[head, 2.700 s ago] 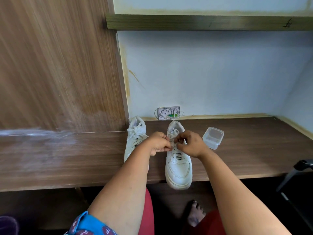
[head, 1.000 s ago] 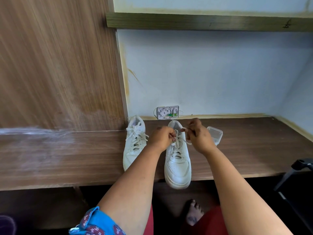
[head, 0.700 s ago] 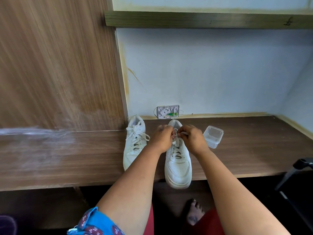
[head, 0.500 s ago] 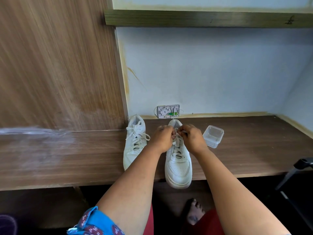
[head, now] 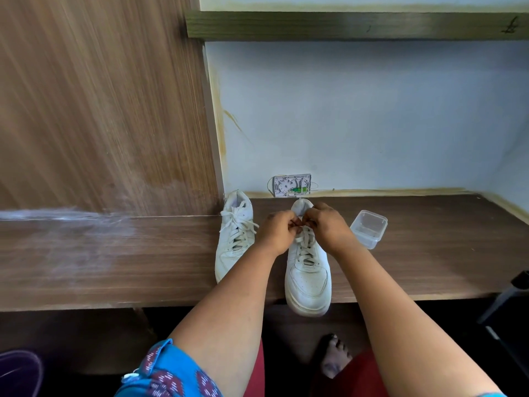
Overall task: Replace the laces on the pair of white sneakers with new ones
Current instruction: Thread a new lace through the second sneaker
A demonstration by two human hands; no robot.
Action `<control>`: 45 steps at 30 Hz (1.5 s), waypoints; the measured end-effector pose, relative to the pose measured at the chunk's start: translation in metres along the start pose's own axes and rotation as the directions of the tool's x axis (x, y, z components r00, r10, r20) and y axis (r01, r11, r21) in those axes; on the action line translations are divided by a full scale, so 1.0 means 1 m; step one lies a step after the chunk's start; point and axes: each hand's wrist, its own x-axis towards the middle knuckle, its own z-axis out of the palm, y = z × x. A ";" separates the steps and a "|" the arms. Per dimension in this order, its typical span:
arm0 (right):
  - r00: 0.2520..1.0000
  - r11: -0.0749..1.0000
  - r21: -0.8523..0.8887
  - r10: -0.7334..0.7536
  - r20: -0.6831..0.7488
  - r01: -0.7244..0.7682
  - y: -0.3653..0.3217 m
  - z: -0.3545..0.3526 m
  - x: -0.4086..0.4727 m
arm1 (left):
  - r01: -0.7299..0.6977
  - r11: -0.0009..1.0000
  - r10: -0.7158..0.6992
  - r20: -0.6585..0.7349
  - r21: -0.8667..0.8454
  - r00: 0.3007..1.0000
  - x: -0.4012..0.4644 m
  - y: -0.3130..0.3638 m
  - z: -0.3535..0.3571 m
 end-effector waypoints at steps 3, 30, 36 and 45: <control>0.996 0.984 0.165 0.079 -0.044 -0.070 0.000 0.001 -0.003 | 0.003 0.997 -0.001 0.024 -0.083 1.000 -0.001 0.001 0.000; 0.985 0.983 0.070 0.170 0.012 -0.170 0.008 0.005 -0.028 | 0.026 0.988 -0.017 0.062 -0.153 0.998 0.002 0.002 -0.001; 0.917 0.915 0.099 0.398 -0.042 -0.392 -0.003 0.013 -0.022 | 0.058 0.989 -0.047 0.078 -0.136 0.996 0.001 0.003 0.001; 0.813 0.801 0.232 0.578 -0.064 -0.551 -0.005 0.032 -0.019 | 0.095 0.994 -0.086 0.135 -0.060 0.987 0.003 0.001 0.003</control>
